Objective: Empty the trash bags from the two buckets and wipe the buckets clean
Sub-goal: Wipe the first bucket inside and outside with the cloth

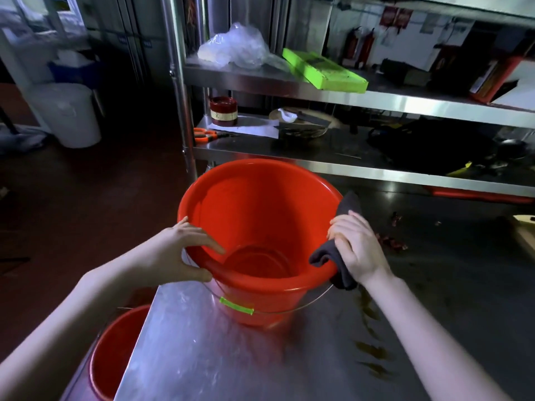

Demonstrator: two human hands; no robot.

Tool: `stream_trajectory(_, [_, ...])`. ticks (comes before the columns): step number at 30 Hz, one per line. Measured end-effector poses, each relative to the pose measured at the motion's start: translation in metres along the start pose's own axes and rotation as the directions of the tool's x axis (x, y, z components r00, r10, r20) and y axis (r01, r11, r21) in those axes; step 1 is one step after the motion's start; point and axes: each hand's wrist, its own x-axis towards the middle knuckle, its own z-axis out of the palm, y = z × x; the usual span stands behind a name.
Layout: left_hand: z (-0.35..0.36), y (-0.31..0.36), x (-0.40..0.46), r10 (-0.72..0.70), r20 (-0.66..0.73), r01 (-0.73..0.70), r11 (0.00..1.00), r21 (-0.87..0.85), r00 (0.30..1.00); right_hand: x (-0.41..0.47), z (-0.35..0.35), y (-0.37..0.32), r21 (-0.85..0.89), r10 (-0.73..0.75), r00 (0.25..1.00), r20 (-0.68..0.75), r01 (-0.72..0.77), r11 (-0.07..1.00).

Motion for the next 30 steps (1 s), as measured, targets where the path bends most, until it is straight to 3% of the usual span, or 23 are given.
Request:
stream_trajectory(3, [0.023,0.034,0.001,-0.017,-0.044,0.018,0.999,0.026,0.999,-0.012,0.02,-0.056,-0.003,0.092,0.981,-0.172,-0.094,0.996])
stream_trajectory(5, [0.054,0.054,0.003,0.025,-0.142,-0.002,0.986,0.166,0.99,-0.027,0.036,-0.101,-0.058,0.064,0.971,-0.23,-0.079,0.995])
stream_trajectory(7, [0.073,0.054,0.004,0.016,-0.244,0.034,0.98,0.197,0.97,-0.039,0.042,-0.128,-0.088,-0.037,0.973,-0.229,0.017,0.996])
stream_trajectory(12, [0.068,0.039,0.012,0.05,-0.31,-0.005,0.99,0.144,0.949,-0.006,0.017,-0.05,-0.105,-0.264,0.961,-0.079,0.256,0.961])
stream_trajectory(14, [0.069,0.04,0.015,0.05,-0.334,-0.003,0.99,0.141,0.941,0.013,0.004,-0.006,-0.068,-0.163,0.986,0.039,0.166,0.984])
stream_trajectory(16, [0.071,0.039,0.014,0.044,-0.347,0.004,0.991,0.137,0.937,0.02,0.001,0.015,-0.007,-0.022,0.998,0.054,0.022,1.0])
stream_trajectory(20, [0.072,0.037,0.013,0.021,-0.337,0.036,0.986,0.162,0.941,0.003,0.019,-0.026,0.068,0.151,0.98,-0.13,-0.143,0.987])
stream_trajectory(23, [0.072,0.037,0.015,0.004,-0.32,0.053,0.984,0.169,0.947,-0.024,0.036,-0.089,-0.063,0.159,0.952,-0.261,-0.181,0.981])
stream_trajectory(26, [0.07,0.036,0.014,-0.026,-0.3,0.068,0.989,0.133,0.954,-0.035,0.044,-0.121,-0.13,0.036,0.969,-0.243,-0.069,0.989])
stream_trajectory(30, [0.065,0.032,0.016,-0.016,-0.262,0.044,0.994,0.098,0.965,-0.007,0.021,-0.047,-0.139,-0.195,0.977,-0.083,0.182,0.973])
